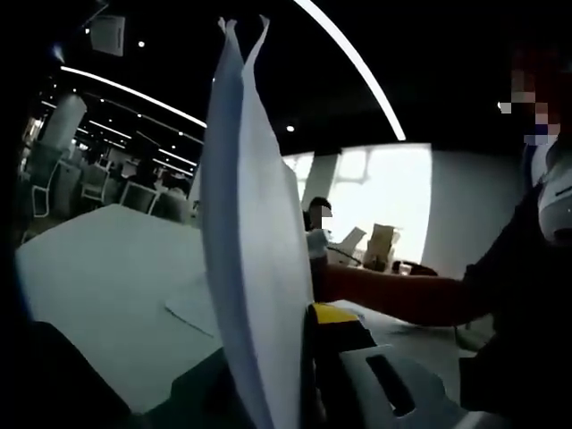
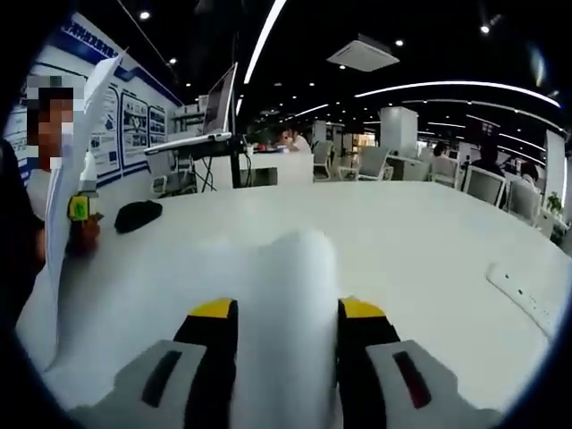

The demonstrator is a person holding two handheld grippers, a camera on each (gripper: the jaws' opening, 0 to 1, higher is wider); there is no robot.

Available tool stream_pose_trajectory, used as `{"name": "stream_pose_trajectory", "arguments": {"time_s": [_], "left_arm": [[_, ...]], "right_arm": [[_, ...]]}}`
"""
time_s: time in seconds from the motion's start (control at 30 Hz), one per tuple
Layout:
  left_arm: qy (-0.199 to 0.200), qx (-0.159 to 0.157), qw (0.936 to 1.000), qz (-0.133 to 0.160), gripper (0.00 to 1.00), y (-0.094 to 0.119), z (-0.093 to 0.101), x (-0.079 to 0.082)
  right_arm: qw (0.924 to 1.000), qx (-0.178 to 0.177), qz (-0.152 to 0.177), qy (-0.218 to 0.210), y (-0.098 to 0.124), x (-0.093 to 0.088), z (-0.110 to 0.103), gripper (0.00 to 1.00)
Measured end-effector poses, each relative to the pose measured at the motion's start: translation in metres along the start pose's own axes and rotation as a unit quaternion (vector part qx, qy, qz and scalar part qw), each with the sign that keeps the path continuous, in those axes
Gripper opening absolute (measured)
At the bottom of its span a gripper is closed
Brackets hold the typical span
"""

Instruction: Organize the stack of printing papers by aligning and flattening the scattered papers on the table

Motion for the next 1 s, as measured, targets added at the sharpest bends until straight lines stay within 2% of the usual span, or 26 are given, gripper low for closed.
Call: {"name": "stream_pose_trajectory", "arguments": {"time_s": [0.37,0.77,1.0], "left_arm": [[-0.001,0.001,1.0000,-0.001,0.07,0.000,0.000,0.000],[-0.006,-0.002,1.0000,-0.006,0.07,-0.001,-0.001,0.001],[-0.005,-0.002,1.0000,-0.008,0.07,-0.002,0.001,0.001]], "right_arm": [[1.0000,-0.004,0.000,0.002,0.006,-0.001,-0.010,0.23],[0.9997,-0.010,-0.017,-0.011,0.020,0.000,-0.018,0.10],[0.9995,-0.018,0.001,-0.025,0.034,0.000,-0.011,0.07]]}}
Point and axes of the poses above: the point that each gripper's makers call its tool centre point, and the gripper's own axes: y roughly backward along the fingers, z roughly to its right, x roughly out of its top, the point moved 8 cm from there along y, roughly backward along the fingers, and after that the axes turned 11 degrees about -z, right-handed, at the moved point
